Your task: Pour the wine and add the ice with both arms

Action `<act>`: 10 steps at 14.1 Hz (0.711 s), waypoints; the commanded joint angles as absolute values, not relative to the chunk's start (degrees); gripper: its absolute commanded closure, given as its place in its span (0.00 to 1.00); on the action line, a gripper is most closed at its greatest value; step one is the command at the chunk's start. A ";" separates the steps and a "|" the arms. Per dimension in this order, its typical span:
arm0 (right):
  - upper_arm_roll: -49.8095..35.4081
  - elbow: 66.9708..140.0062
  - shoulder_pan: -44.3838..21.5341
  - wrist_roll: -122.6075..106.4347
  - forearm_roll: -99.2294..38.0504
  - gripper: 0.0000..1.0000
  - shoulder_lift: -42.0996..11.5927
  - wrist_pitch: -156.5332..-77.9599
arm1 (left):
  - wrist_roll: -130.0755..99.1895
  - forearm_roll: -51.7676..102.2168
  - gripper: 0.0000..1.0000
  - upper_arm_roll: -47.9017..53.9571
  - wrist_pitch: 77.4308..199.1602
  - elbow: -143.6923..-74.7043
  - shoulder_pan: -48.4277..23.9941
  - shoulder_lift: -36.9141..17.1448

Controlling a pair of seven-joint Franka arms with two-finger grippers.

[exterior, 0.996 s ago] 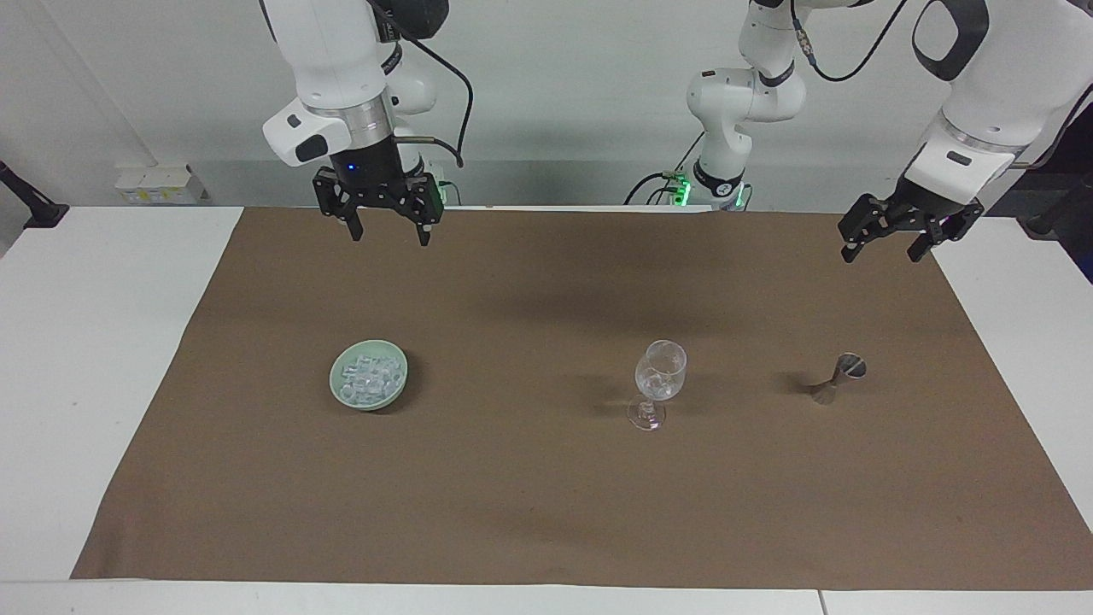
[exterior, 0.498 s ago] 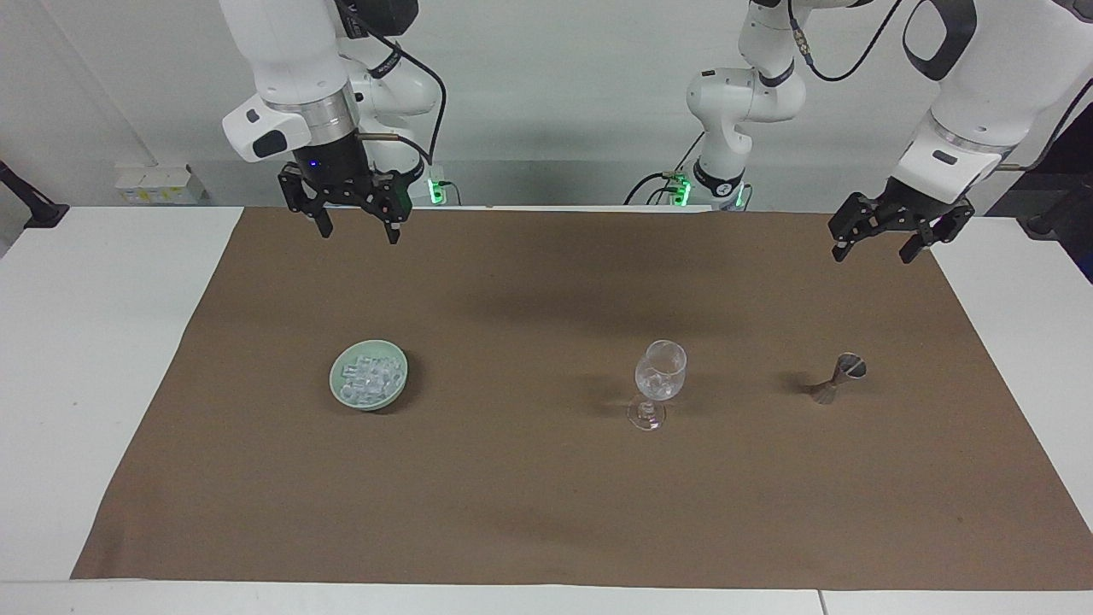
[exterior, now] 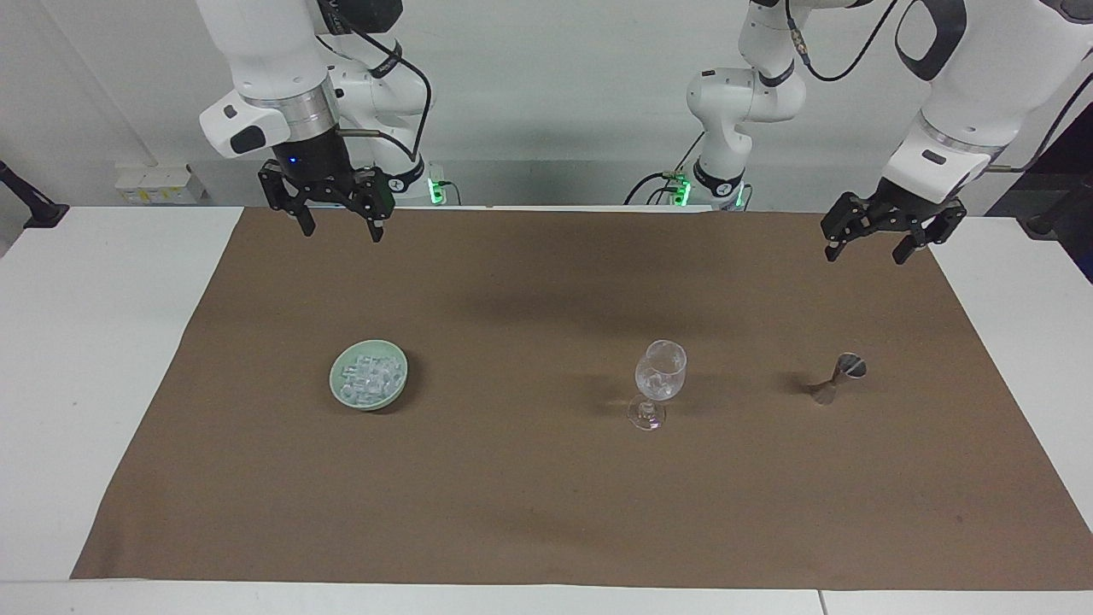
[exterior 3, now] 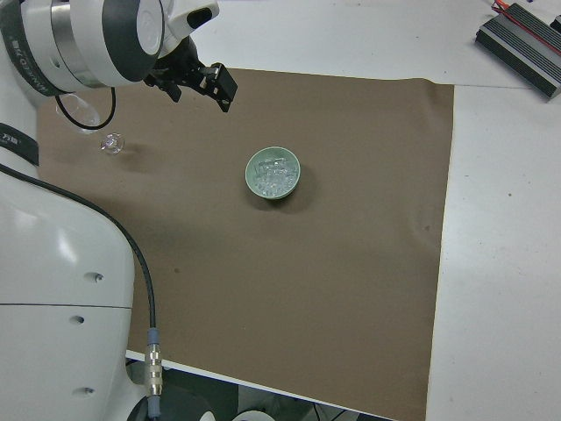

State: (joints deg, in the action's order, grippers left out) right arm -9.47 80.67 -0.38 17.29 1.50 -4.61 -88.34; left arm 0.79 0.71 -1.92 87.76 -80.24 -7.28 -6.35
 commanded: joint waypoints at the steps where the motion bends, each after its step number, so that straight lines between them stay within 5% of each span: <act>1: -6.07 80.86 -2.81 13.99 1.23 0.00 -3.61 -86.58 | 1.58 0.09 0.00 -2.46 87.54 -81.47 -7.56 -4.57; 10: -5.45 81.56 -2.90 11.07 1.23 0.00 -2.81 -83.67 | -0.44 -1.32 0.00 -2.46 86.04 -83.32 -8.09 -3.43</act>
State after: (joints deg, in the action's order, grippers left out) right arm -6.02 80.71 -2.71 11.97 1.50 -3.85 -84.25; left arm 0.39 -0.13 -1.96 86.42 -80.56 -7.26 -5.69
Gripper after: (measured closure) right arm 0.000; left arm 0.000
